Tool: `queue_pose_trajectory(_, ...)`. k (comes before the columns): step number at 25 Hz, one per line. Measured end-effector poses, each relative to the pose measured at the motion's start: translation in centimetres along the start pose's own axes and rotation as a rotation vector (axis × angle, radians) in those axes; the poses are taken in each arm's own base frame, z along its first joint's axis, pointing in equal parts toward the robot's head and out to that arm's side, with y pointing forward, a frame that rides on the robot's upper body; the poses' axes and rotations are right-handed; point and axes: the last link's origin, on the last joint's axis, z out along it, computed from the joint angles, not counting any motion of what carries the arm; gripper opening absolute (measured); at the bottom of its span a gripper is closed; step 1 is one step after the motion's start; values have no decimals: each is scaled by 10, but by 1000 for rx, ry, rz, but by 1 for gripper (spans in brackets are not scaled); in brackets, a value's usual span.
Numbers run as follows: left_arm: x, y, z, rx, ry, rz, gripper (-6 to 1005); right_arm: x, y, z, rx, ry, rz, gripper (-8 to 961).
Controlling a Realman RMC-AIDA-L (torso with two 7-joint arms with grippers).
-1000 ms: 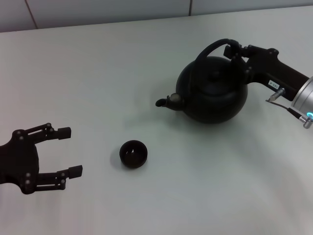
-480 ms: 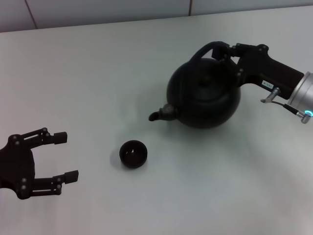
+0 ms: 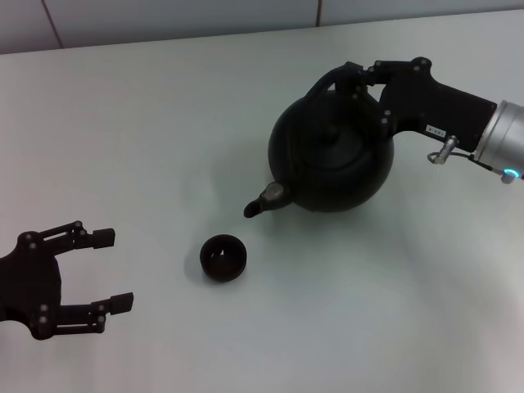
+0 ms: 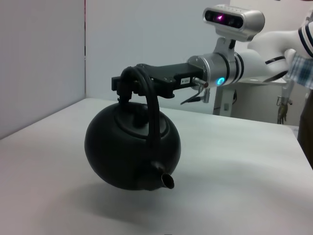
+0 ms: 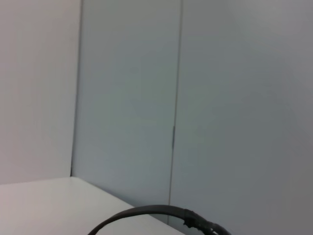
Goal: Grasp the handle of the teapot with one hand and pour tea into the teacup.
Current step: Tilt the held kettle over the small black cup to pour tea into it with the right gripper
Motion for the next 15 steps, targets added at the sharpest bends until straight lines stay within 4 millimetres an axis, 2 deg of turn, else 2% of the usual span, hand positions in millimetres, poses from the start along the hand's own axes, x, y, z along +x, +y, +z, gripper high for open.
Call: queue_pose_trajectory(15, 0, -1, -1, 10, -2, 0, 866, -14, 2, 21, -74, 40, -140, 131)
